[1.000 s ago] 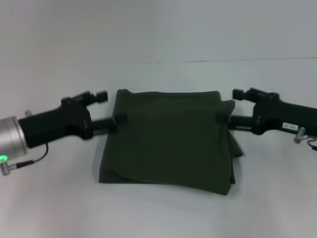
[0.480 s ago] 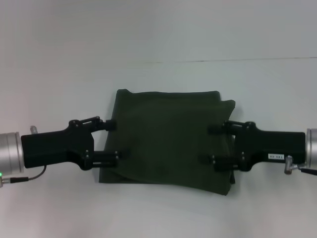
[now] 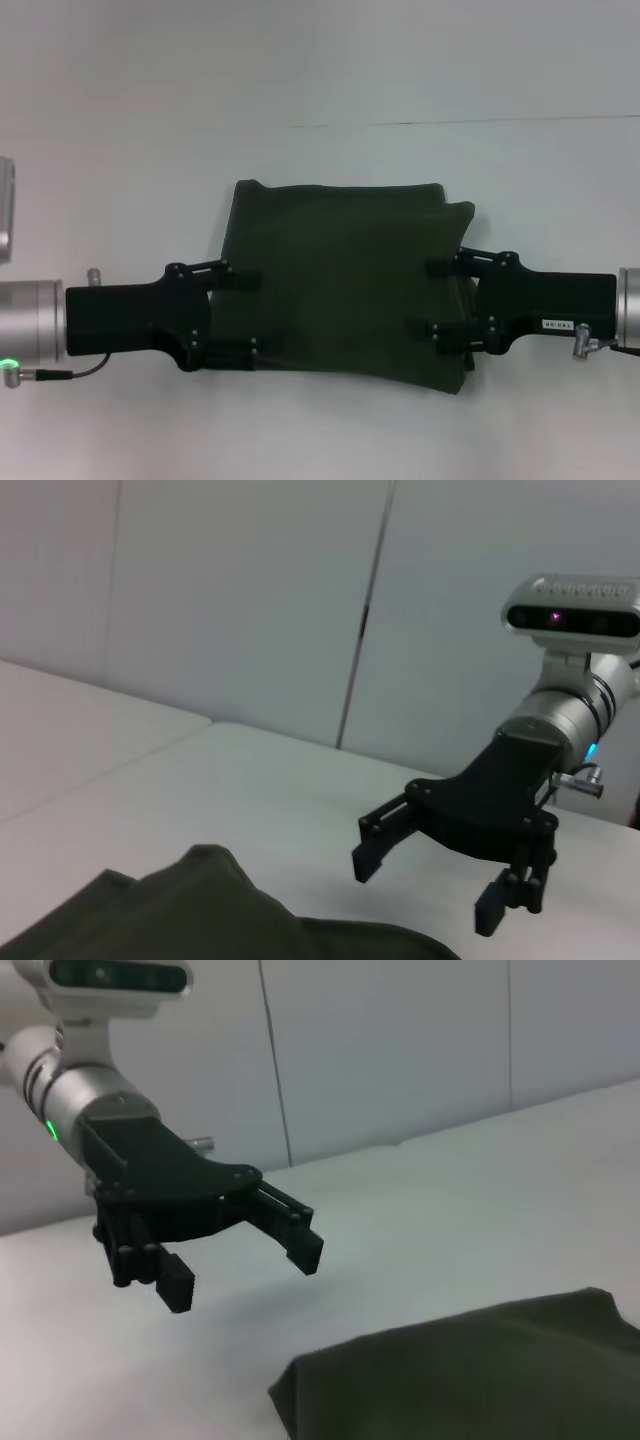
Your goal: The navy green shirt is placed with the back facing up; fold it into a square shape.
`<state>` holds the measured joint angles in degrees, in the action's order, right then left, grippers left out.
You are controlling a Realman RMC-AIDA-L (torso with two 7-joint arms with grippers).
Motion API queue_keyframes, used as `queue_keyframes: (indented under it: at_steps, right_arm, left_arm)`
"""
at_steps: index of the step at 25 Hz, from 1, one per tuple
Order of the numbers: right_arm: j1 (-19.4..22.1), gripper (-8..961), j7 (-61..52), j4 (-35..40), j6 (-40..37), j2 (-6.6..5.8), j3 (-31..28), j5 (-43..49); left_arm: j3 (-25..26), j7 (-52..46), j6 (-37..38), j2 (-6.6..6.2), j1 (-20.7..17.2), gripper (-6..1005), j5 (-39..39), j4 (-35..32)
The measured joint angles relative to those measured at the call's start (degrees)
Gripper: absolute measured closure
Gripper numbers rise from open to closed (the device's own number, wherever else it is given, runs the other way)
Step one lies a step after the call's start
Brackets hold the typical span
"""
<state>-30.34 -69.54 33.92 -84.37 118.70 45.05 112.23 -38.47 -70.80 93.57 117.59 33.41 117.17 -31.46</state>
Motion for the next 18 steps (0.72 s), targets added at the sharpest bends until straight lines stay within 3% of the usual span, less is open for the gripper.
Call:
queue_keyframes:
  at_steps: [18]
  right_arm:
    - [0.39, 15, 3.16, -0.53, -0.37, 0.04, -0.4, -0.12]
  left_arm:
    - [-2.1, 0.44, 0.1, 0.66, 0.08, 117, 0.17, 0.53]
